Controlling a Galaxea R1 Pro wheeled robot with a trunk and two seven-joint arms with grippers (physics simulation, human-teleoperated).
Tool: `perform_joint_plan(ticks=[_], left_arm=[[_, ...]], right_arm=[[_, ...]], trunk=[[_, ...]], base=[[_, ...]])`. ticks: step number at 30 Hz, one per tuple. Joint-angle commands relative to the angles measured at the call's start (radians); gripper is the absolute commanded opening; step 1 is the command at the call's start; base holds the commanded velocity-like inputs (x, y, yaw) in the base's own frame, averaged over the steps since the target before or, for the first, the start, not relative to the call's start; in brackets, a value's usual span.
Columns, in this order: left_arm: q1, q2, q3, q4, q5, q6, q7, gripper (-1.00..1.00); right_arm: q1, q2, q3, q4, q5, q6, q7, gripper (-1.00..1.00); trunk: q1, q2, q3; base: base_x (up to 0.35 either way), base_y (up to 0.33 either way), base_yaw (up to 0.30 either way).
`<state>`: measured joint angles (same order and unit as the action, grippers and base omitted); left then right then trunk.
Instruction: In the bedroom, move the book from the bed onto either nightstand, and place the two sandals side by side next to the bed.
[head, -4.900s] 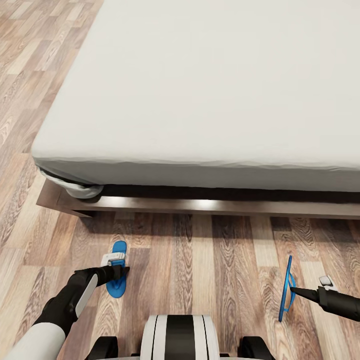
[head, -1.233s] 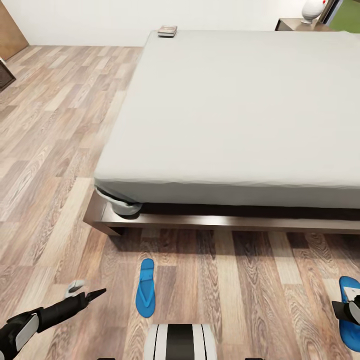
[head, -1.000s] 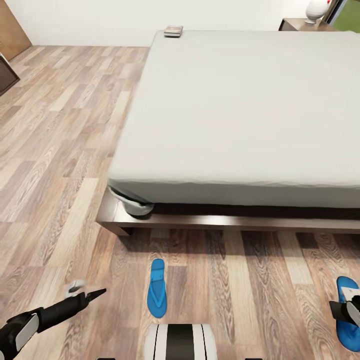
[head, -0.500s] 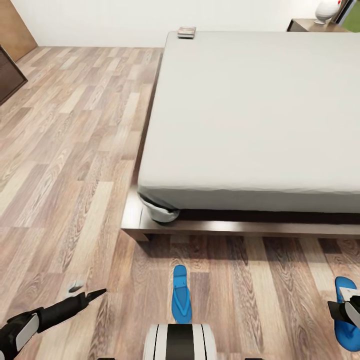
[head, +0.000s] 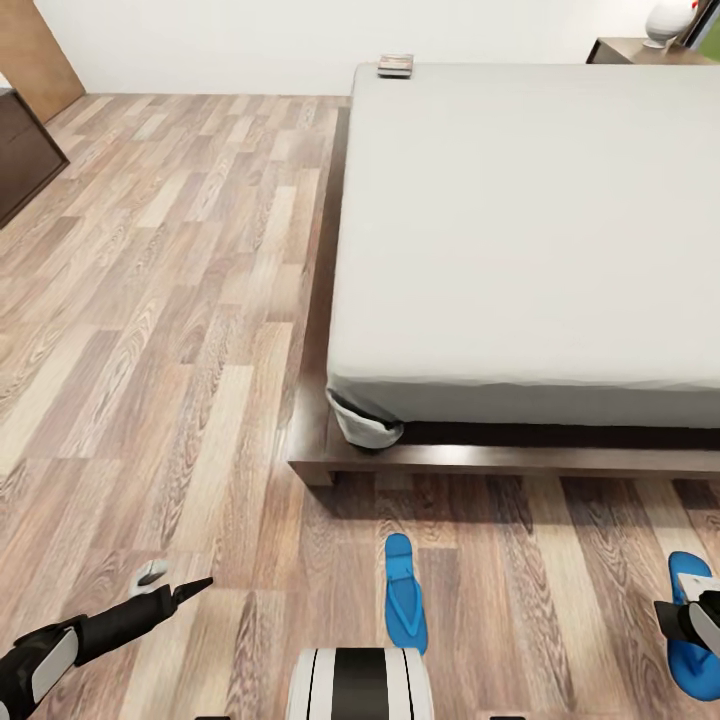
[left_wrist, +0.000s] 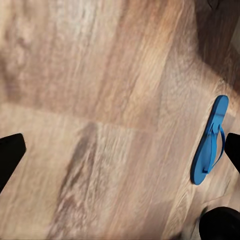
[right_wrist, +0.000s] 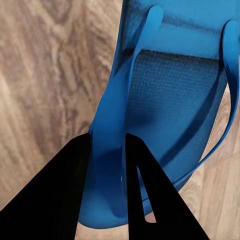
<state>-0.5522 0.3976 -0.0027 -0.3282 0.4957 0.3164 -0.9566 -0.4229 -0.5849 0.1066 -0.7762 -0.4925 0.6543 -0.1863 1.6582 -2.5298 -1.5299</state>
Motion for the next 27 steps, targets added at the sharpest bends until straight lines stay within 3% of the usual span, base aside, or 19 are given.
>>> perform_joint_plan(ticks=[1,6,14,16,18,21,23,27], left_arm=[[-0.001,0.000,0.000,0.000,0.006,0.010,-0.002,1.00],[-0.001,0.000,0.000,0.000,0.006,0.010,-0.002,1.00],[-0.001,0.000,0.000,0.000,0.006,0.010,-0.002,1.00],[-0.001,0.000,0.000,0.000,0.006,0.010,-0.002,1.00],[0.000,0.000,0.000,0.000,0.006,0.010,-0.002,1.00],[-0.001,-0.001,-0.001,0.000,0.006,0.010,-0.002,1.00],[-0.001,-0.003,-0.002,0.000,0.006,0.009,-0.002,1.00],[-0.001,-0.005,-0.002,0.000,0.006,0.009,-0.002,1.00]], right_arm=[[0.000,-0.002,0.005,-0.001,-0.011,0.002,-0.009,-1.00],[0.000,-0.001,0.005,-0.001,-0.011,0.002,-0.009,-1.00],[0.000,0.005,0.006,-0.001,-0.001,0.000,-0.012,-1.00],[0.000,0.036,0.006,0.001,0.036,-0.018,-0.016,-1.00],[0.000,0.099,0.004,0.005,0.144,-0.061,-0.021,-1.00],[0.000,0.142,-0.001,0.002,0.281,-0.084,-0.021,-1.00],[0.000,0.152,-0.002,0.000,0.318,-0.089,-0.017,-1.00],[0.000,0.154,-0.002,0.003,0.323,-0.090,-0.015,-1.00]], trunk=[[0.000,0.000,-0.001],[0.000,0.000,-0.001],[0.000,0.000,-0.001],[0.000,0.000,-0.001],[0.000,0.000,-0.001],[0.000,0.000,-0.001],[0.000,0.000,-0.001],[0.000,0.000,-0.001]], base=[[0.000,0.026,0.000],[0.000,0.058,0.000],[0.000,0.274,0.000],[0.000,0.307,0.000],[0.000,0.309,0.000],[0.000,0.310,0.000],[0.000,0.310,0.000],[0.000,0.310,0.000]])
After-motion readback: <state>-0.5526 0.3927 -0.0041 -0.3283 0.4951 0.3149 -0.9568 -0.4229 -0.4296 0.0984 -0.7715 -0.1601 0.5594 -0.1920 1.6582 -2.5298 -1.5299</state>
